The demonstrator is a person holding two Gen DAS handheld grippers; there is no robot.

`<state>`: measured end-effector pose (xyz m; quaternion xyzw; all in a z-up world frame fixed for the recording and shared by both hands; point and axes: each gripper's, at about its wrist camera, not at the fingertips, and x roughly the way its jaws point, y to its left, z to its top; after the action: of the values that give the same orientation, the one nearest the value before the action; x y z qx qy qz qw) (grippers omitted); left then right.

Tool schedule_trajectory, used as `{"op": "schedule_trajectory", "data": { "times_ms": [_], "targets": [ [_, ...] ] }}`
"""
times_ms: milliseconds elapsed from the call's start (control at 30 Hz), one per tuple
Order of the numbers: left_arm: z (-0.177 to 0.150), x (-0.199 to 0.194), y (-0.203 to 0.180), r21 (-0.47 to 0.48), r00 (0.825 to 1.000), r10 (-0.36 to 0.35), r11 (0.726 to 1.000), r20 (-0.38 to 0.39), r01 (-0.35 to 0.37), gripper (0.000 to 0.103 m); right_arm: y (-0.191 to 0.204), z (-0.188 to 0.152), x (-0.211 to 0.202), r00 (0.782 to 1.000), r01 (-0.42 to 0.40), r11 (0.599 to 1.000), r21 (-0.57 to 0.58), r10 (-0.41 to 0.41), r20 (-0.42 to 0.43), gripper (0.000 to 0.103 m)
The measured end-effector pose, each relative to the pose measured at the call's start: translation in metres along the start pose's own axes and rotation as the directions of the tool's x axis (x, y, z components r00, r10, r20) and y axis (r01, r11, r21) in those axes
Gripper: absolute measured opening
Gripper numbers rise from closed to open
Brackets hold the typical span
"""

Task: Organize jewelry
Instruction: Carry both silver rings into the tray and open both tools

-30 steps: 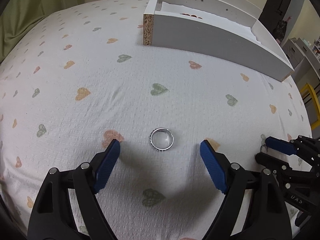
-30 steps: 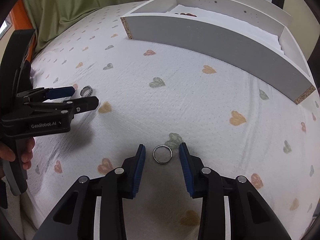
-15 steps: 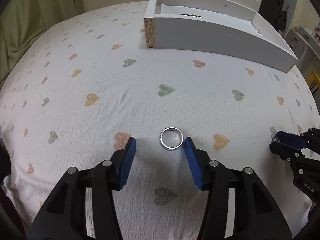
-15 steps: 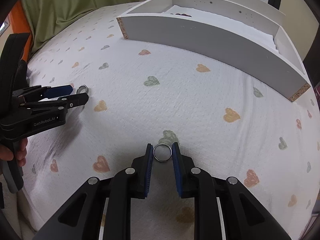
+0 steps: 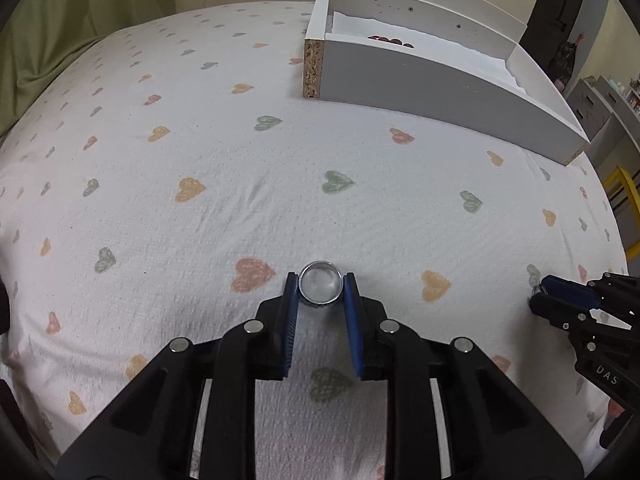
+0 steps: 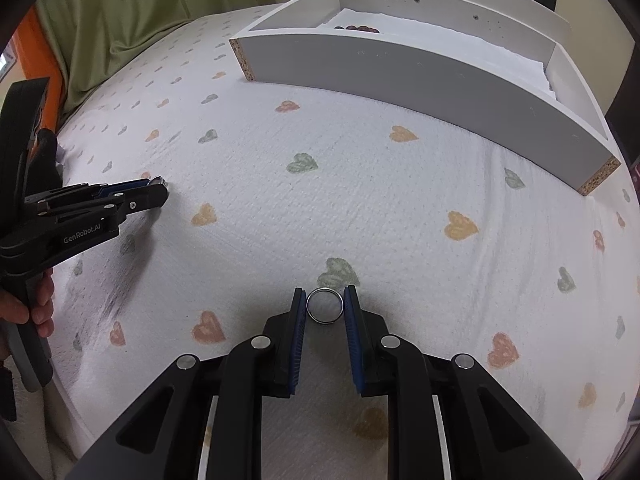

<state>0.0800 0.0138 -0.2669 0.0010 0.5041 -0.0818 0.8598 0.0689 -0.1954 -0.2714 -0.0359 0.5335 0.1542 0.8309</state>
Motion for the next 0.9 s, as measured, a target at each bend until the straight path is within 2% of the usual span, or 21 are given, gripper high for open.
{"op": "schedule_trajectory", "data": {
  "times_ms": [333,667,900],
  "targets": [
    [0.005,-0.024,-0.006,-0.002,0.999,0.036,0.999,0.026,-0.036,0.021,0.000,0.005,-0.032,0.999,0.005,1.000,0.018,-0.006,0.044,0.021],
    [0.014,-0.081,-0.017,-0.002,0.994,0.035,0.999,0.106,-0.035,0.021,-0.002,0.006,-0.088,0.992,0.056,0.997,0.047,-0.061,0.114,0.021],
    [0.018,-0.119,-0.024,0.009,0.986,0.049,0.999,0.158,-0.052,0.021,-0.005,0.010,-0.135,0.977,0.088,0.993,0.077,-0.101,0.185,0.021]
  ]
}}
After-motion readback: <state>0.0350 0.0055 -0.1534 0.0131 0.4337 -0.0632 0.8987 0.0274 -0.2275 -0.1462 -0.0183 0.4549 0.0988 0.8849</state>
